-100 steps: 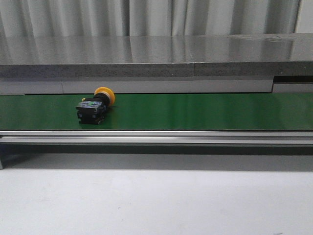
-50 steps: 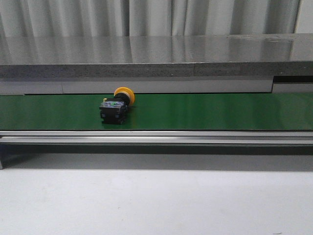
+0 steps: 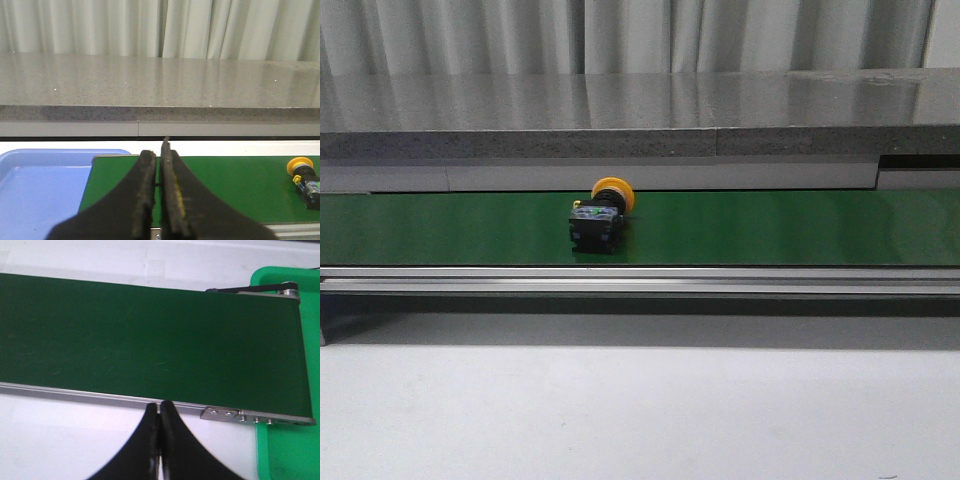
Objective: Move button from left to right
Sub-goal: 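Wait while the belt carries the button toward the right gripper, then lower the right gripper over the button on the belt and grasp it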
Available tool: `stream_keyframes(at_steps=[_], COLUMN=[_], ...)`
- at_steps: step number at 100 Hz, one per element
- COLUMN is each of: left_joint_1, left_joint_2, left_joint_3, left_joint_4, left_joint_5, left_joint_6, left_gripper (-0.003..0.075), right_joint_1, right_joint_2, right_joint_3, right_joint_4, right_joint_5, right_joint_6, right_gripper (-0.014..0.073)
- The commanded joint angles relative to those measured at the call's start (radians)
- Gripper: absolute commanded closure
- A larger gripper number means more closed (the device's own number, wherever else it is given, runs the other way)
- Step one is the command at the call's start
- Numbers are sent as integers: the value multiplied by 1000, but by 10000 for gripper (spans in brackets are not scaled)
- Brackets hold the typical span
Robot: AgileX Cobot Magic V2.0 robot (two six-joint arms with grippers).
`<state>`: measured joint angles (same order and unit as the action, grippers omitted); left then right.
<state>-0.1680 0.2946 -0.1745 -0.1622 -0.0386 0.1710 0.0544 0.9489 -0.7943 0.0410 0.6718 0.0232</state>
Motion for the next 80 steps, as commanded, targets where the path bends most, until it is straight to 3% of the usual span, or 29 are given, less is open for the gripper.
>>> stream_keyframes(at_steps=[1, 10, 17, 36, 44, 80], left_joint_1=[-4, -4, -4, -4, -4, -4], left_joint_2=[8, 8, 8, 8, 8, 8], left_joint_3=[-26, -26, -26, -26, -26, -26], left_joint_4=[-8, -8, -8, -8, -8, -8], left_joint_5=[-82, -82, -82, -82, -82, -82], left_joint_6=[-2, -2, -2, -2, -2, -2], left_gripper=[715, 715, 715, 715, 715, 715], right_joint_1=[1, 1, 1, 1, 1, 9], right_joint_2=[32, 61, 73, 78, 78, 89], right_joint_3=[-40, -40, -40, -40, -40, -45], right_joint_4=[5, 11, 20, 23, 32, 149], right_joint_5=[-47, -46, -46, -46, -41, -39], right_joint_6=[-4, -4, -4, -4, -4, -4], right_gripper=[713, 676, 585, 149, 32, 14])
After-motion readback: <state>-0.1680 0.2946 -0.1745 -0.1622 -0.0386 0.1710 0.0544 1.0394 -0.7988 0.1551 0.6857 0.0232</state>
